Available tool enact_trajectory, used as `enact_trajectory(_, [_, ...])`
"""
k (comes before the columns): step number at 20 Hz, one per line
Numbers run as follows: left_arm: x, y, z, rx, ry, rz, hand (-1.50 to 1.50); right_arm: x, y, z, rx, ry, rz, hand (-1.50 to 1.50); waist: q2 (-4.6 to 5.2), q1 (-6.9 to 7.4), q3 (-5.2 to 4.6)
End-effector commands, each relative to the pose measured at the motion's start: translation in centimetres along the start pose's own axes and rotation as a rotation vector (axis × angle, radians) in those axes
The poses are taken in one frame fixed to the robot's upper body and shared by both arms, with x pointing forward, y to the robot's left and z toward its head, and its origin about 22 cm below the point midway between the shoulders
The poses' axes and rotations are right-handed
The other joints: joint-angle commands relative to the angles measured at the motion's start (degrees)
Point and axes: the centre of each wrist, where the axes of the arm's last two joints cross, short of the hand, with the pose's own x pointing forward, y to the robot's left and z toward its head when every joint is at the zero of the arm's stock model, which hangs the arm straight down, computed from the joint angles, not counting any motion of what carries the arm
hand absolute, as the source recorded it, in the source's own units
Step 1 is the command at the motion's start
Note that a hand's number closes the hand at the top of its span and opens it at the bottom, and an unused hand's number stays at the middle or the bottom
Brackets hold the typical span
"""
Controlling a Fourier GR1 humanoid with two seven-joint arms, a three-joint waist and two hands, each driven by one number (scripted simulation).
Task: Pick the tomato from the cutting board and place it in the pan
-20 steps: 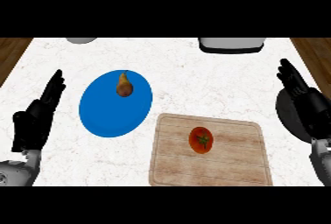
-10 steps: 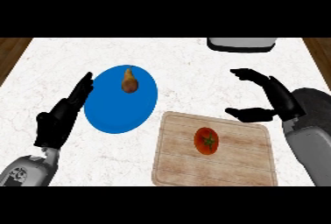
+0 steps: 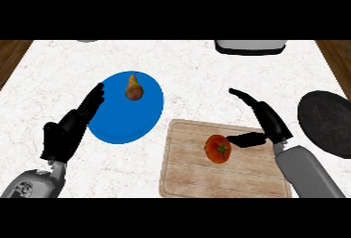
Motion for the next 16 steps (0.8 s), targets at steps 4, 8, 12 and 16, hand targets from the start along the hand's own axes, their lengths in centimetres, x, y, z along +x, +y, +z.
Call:
enact_trajectory(4, [-0.8,0.7,-0.6,-0.015,0.016,0.001,0.00,5.6,-3.6,-3.3,0.141,0.086,0.325,-1.50,-0.19,-0.24,-0.09])
enact_trajectory(8, [-0.4,-0.6,0.0,-0.026,0.008,0.010,0.00,7.6,-3.1,-3.7,0.363,0.211,0.509,-1.50,-0.54,0.21,-0.14])
enact_trajectory(12, [-0.6,-0.1,-0.8,0.001,0.017,-0.002,0.00,11.9,-0.9,-5.7,0.552,0.289,0.588,-1.50,-0.34,0.24,-0.15])
enact_trajectory(16, [0.1,1.8,-0.4,-0.003,0.010,0.019,0.00,13.9,0.4,-6.3,0.684,0.337,0.605,-1.50,-0.25,0.04,-0.03])
